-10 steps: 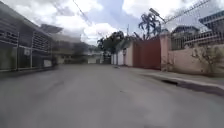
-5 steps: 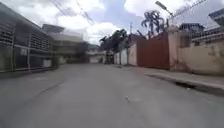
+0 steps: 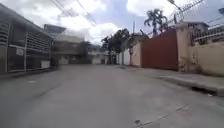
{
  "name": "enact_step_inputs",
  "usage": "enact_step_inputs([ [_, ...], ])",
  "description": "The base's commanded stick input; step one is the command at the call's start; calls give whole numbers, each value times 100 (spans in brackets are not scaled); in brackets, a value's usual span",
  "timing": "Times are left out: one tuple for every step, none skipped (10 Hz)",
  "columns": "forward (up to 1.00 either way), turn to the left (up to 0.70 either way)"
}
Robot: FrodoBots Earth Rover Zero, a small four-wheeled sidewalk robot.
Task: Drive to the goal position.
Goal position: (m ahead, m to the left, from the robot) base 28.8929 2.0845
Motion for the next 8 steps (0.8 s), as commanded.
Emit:
enact_step_inputs([
  [100, 0],
  [100, 0],
  [100, 0],
  [100, 0],
  [100, 0],
  [100, 0],
  [100, 0],
  [100, 0],
])
